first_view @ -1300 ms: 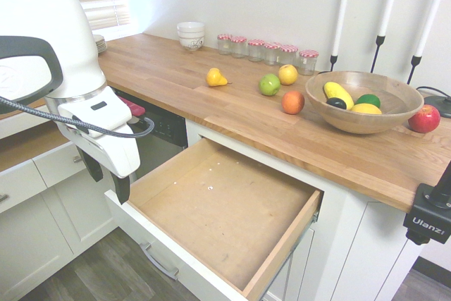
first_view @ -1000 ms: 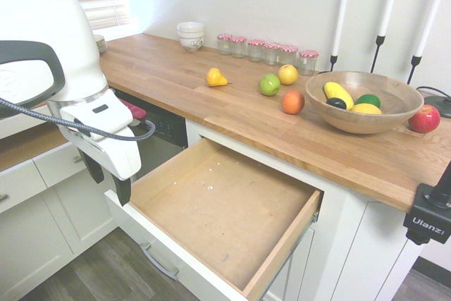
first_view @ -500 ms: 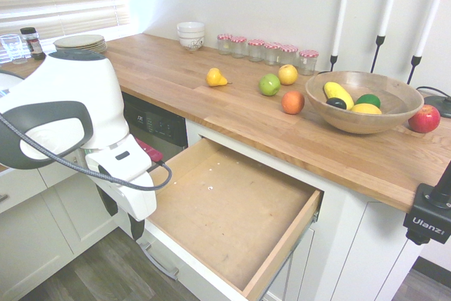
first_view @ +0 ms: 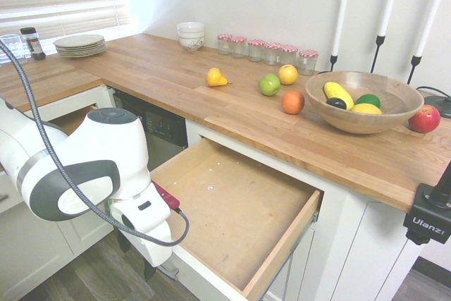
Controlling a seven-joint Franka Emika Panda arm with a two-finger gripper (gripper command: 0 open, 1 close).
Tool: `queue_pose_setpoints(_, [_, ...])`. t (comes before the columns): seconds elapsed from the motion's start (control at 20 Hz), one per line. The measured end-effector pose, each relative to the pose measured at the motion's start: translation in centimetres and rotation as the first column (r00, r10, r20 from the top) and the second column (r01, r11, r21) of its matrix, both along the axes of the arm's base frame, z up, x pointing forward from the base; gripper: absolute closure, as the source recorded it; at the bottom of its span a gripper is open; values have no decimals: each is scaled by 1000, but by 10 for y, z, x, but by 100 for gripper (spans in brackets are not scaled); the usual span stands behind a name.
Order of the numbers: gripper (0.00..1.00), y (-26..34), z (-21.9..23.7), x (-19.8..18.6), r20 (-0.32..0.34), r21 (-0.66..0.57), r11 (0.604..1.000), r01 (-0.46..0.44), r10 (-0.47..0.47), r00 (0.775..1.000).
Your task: Close the drawer
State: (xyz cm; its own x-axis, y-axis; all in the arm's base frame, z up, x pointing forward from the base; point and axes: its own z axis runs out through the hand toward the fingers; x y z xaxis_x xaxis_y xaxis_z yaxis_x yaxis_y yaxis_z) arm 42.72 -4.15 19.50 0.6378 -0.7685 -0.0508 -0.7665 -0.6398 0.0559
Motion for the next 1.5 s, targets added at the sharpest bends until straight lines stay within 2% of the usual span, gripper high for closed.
queue_pose_setpoints(0.3, [0, -9, -49, 0, -30, 11, 1000, -7, 7, 1000])
queue_pose_setpoints(0.6, [0, -2, -70, 11, 31, 33, 998, -54, 53, 998])
queue_pose_setpoints(0.65, [100, 1, -72, 11, 45, 36, 997, -63, 61, 997])
queue_pose_setpoints(0.9, [100, 7, -79, 15, 98, 28, 996, -86, 83, 992])
queue_pose_setpoints(1.5, [100, 9, -77, 18, 142, 21, 995, -101, 97, 985])
